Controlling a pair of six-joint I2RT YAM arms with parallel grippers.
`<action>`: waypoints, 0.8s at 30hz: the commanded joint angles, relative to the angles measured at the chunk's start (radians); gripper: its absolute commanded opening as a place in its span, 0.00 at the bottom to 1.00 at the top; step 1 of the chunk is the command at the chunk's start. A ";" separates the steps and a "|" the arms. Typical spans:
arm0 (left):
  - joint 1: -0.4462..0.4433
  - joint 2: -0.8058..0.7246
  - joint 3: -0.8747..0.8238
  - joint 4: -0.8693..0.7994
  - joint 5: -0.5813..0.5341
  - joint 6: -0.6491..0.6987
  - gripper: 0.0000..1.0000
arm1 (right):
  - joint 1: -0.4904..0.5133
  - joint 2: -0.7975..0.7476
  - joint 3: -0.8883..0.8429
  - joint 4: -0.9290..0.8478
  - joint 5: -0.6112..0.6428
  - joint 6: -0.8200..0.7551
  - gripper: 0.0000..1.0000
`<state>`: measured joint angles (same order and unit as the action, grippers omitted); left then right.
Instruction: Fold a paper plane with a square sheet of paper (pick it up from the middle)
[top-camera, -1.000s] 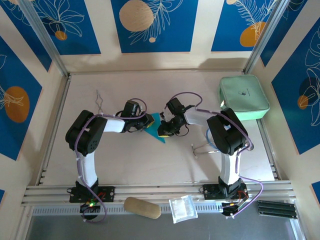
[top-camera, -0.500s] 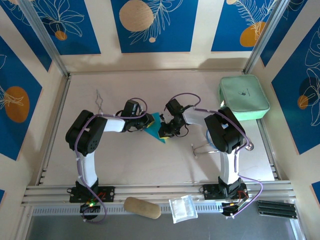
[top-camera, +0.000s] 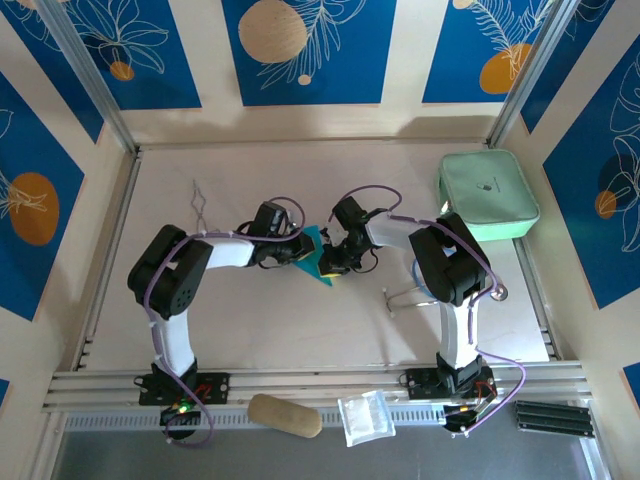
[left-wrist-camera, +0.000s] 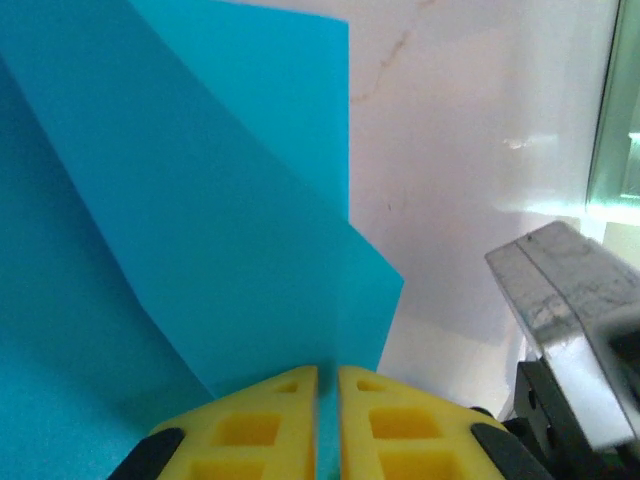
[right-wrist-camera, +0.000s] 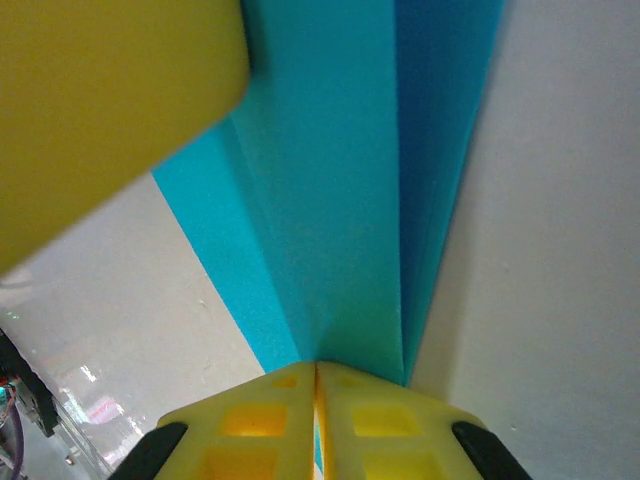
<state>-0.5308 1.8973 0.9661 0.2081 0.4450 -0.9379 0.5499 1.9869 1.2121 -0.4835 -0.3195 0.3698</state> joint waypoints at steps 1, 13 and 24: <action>-0.012 0.003 0.024 -0.033 0.022 0.042 0.13 | -0.008 0.055 -0.004 -0.077 0.057 -0.014 0.12; 0.012 0.067 0.072 -0.171 -0.103 0.059 0.12 | -0.010 0.070 -0.021 -0.109 0.080 -0.034 0.12; 0.141 0.132 0.181 -0.301 -0.128 0.165 0.13 | -0.031 0.073 -0.033 -0.124 0.102 -0.058 0.11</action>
<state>-0.4606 1.9774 1.1160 -0.0158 0.4057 -0.8398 0.5381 1.9980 1.2221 -0.4988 -0.3294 0.3378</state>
